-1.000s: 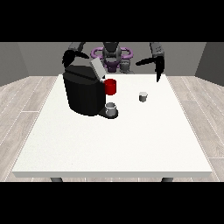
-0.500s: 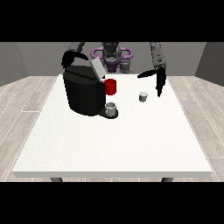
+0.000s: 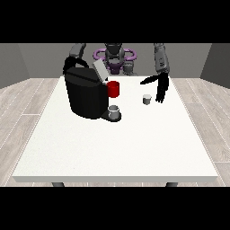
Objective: Insert the coffee pod into the coffee machine and close the lid
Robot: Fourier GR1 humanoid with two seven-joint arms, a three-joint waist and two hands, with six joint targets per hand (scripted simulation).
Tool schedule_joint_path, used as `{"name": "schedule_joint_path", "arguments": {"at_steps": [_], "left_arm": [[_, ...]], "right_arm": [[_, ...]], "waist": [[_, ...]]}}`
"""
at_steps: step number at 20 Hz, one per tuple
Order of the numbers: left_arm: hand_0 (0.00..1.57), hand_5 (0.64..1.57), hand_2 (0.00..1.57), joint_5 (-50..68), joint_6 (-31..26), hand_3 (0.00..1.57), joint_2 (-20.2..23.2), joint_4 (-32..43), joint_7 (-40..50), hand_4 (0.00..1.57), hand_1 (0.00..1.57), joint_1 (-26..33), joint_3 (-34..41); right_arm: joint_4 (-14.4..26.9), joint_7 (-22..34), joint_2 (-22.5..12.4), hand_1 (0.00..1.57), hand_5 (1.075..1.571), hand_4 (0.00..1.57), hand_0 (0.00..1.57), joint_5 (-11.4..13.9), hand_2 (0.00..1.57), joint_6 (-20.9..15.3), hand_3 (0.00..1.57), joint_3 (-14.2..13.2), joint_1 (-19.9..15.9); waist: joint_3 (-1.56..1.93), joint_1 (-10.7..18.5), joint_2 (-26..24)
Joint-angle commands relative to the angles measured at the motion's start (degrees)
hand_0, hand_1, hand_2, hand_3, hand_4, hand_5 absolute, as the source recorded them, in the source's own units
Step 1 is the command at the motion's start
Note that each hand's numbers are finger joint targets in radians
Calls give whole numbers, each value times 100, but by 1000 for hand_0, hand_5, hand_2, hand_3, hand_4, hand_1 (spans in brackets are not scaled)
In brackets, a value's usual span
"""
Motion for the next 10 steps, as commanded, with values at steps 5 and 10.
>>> {"name": "schedule_joint_path", "arguments": {"at_steps": [5,10], "left_arm": [[807,1571,847,-487,192,501,41,748,-80,0,807,-361,-73],[580,1571,719,-1045,473,472,70,862,65,0,580,-420,-405]], "right_arm": [[398,-182,193,0,1571,422,0,230,0,-400,0,291,-52],[637,-92,-16,0,1571,356,0,165,0,-157,0,-52,-244]], "waist": [[-2,12,44],[0,-52,95]]}}
